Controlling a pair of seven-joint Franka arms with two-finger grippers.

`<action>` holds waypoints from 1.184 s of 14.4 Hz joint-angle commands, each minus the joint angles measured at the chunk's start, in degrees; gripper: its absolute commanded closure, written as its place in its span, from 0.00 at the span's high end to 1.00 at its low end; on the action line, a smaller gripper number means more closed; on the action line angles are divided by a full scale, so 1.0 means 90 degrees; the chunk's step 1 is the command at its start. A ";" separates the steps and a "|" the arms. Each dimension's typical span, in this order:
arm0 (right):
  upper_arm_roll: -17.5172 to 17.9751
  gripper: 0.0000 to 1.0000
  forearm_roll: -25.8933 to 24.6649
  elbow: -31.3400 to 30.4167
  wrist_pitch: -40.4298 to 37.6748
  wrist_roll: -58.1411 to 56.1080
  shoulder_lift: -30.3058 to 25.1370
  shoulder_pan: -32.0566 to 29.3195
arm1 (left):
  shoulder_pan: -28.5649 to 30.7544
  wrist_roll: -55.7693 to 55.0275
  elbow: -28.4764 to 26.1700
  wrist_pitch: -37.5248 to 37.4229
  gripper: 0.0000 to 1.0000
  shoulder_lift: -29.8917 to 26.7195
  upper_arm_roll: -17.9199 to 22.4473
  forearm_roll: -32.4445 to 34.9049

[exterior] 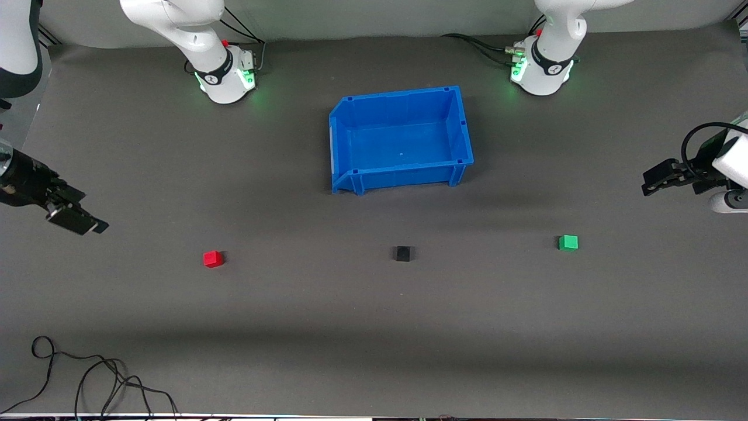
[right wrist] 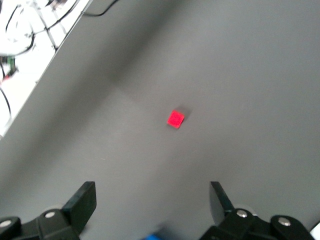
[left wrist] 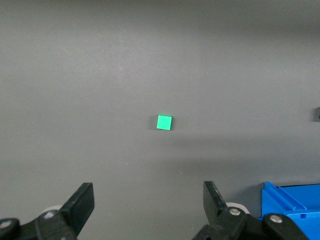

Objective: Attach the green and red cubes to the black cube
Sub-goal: 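Move the right gripper toward the red cube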

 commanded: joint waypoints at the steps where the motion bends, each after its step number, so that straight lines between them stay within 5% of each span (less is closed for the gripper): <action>1: -0.0030 1.00 0.0447 0.0375 -0.0178 0.1821 0.0221 -0.0071 | -0.0009 0.0118 0.0045 -0.0020 0.97 0.0001 0.0008 -0.0071; 7: -0.0059 1.00 0.1121 0.0298 -0.0178 0.2530 0.0680 -0.0373 | -0.0039 0.0108 0.0045 -0.0020 0.98 0.0020 0.0008 -0.0071; 17: -0.0050 1.00 0.1492 0.0259 0.0416 0.2042 0.1822 -0.0374 | -0.0058 0.0108 0.0036 -0.0010 0.98 0.0030 0.0008 -0.0071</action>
